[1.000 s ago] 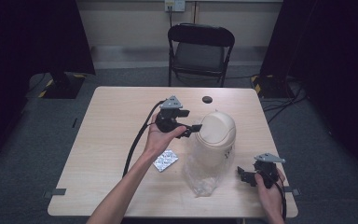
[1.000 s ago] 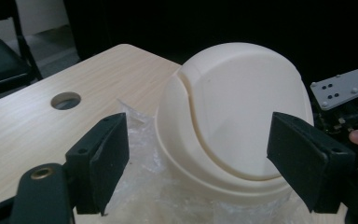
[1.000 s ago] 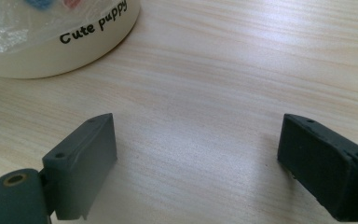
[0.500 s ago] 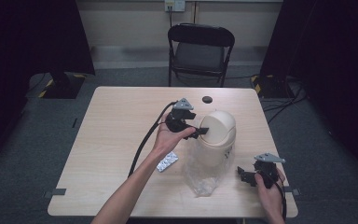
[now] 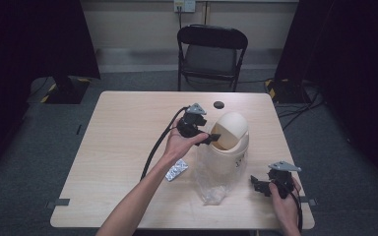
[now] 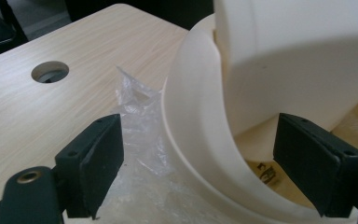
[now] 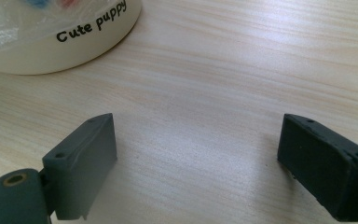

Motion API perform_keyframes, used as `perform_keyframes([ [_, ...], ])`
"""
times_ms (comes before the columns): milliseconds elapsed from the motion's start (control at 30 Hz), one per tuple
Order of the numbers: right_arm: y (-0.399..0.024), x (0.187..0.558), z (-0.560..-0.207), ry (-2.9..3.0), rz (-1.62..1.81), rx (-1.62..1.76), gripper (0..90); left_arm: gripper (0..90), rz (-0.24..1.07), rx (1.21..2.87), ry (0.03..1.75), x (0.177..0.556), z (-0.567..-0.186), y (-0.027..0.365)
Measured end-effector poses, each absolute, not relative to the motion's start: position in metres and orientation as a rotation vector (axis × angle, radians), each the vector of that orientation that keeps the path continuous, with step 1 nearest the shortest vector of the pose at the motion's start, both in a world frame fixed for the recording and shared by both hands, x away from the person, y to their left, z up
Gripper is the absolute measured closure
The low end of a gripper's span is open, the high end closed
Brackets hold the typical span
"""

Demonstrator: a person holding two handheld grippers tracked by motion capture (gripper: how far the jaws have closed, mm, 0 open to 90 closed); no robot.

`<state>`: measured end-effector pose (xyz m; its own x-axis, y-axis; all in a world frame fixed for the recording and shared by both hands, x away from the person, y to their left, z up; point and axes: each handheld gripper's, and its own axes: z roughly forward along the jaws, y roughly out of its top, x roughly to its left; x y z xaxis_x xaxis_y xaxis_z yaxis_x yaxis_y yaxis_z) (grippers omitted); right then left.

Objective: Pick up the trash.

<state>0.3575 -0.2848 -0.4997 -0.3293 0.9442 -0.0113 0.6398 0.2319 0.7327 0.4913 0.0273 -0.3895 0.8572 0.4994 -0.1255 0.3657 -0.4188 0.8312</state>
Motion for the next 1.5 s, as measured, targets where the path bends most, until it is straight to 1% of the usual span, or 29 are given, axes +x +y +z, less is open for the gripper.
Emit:
perform_keyframes([
  [367, -0.285, 0.357, -0.500, 2.054, 0.884, 1.450, 10.9, 16.7, 0.129, 2.055, 0.666, 0.503, -0.403, 0.019],
  [500, -0.285, 0.357, -0.500, 2.053, 0.885, 1.451, 10.8, 17.1, 0.127, 2.043, 0.665, 0.502, -0.402, 0.016],
  [633, -0.285, 0.357, -0.500, 2.054, 0.884, 1.450, 10.8, 17.7, 0.160, 2.061, 0.633, 0.498, -0.398, 0.017],
  [700, -0.285, 0.357, -0.500, 2.054, 0.884, 1.450, 10.8, 17.7, 0.149, 2.031, 0.628, 0.497, -0.396, 0.023],
  [900, -0.285, 0.357, -0.500, 2.053, 0.885, 1.451, 10.8, 17.7, 0.138, 2.011, 0.616, 0.489, -0.384, 0.037],
  [1100, -0.285, 0.357, -0.500, 2.053, 0.885, 1.450, 10.8, 18.0, 0.161, 1.964, 0.629, 0.482, -0.374, 0.064],
  [1200, -0.285, 0.357, -0.500, 2.053, 0.885, 1.451, 10.8, 18.0, 0.158, 1.933, 0.655, 0.479, -0.377, 0.077],
  [1500, -0.285, 0.357, -0.500, 2.053, 0.885, 1.452, 10.8, 18.1, 0.173, 1.968, 0.661, 0.468, -0.386, 0.094],
])
